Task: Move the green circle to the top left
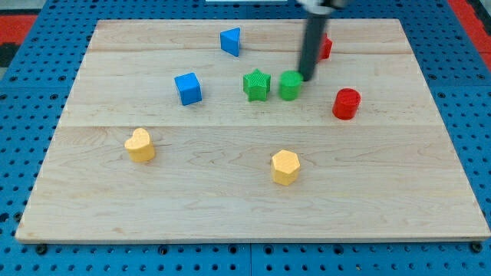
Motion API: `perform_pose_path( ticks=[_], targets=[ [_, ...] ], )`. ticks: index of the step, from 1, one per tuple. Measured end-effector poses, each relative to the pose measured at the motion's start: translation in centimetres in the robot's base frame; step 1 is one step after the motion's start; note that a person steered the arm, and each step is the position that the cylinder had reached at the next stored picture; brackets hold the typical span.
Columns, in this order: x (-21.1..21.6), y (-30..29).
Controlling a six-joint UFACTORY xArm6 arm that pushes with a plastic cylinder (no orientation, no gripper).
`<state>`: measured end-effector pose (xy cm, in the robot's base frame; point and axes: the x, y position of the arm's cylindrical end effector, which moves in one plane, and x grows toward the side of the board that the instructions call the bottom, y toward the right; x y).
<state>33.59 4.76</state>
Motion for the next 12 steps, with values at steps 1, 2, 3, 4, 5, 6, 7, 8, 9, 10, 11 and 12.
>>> perform_pose_path(
  ticks=[1, 2, 3, 4, 5, 6, 7, 8, 9, 10, 11, 12],
  targets=[
    [0.6, 5.7],
    [6.0, 7.5],
    [6.1, 2.0],
    [6.2, -1.3],
    [5.3, -2.7],
    [0.9, -2.7],
    [-1.5, -3.7],
    [-2.4, 0.9],
    [-3.6, -7.9],
    [-4.3, -17.6],
    [-6.7, -17.1],
    [-9.2, -14.5]
  ],
)
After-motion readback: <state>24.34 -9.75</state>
